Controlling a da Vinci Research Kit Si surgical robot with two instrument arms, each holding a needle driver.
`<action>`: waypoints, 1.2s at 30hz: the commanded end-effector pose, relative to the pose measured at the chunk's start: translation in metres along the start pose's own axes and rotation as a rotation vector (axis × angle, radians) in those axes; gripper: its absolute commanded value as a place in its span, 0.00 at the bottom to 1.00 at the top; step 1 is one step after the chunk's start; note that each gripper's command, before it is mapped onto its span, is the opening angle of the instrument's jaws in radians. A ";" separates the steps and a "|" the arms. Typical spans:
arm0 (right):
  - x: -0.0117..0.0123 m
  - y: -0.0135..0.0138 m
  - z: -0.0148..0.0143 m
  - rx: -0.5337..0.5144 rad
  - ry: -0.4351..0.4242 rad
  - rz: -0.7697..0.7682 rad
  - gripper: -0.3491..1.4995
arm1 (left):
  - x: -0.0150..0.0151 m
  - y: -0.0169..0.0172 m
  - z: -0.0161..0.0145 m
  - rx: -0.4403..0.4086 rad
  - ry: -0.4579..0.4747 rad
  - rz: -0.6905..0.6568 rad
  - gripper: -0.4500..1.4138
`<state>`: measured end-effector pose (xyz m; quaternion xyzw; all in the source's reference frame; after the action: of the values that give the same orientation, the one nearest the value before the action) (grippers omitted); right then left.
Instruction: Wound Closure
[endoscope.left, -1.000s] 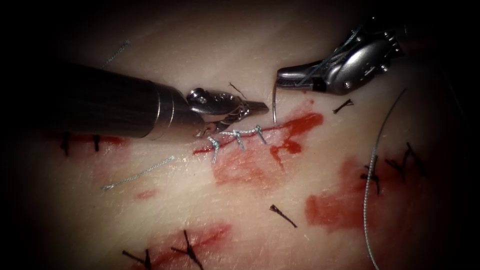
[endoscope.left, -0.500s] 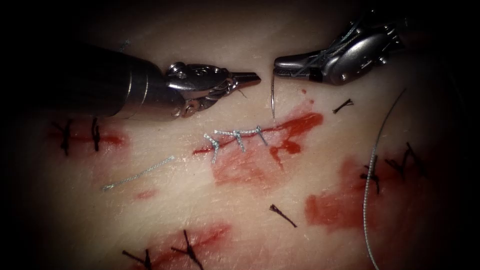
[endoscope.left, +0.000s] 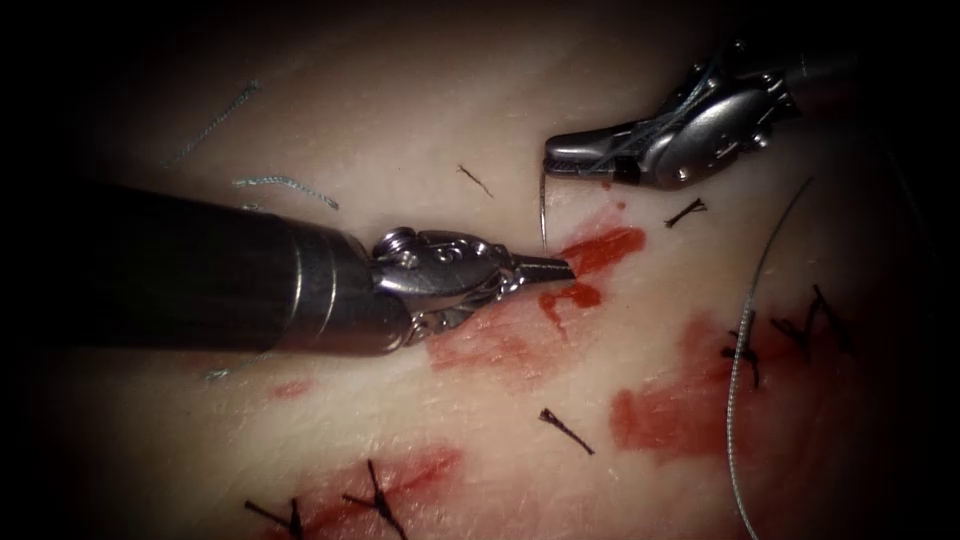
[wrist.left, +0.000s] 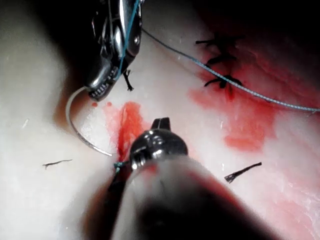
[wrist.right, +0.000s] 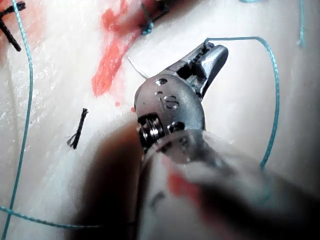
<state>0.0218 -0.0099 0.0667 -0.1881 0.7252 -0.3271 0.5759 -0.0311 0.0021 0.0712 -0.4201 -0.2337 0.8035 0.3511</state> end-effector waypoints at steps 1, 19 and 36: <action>-0.0005 0.0004 0.0007 -0.009 -0.001 0.003 0.00 | -0.0005 -0.0001 0.0012 0.013 -0.006 0.005 0.00; -0.0006 0.0008 0.0006 -0.037 0.003 0.072 0.00 | -0.0049 -0.0026 0.0044 0.209 -0.077 0.147 0.00; -0.0011 0.0013 0.0005 -0.070 -0.020 0.236 0.00 | -0.0068 -0.0025 0.0055 0.228 -0.148 0.139 0.00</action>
<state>0.0219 -0.0084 0.0662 -0.1231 0.7474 -0.2278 0.6118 -0.0316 -0.0017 0.0788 -0.3317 -0.1364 0.8761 0.3223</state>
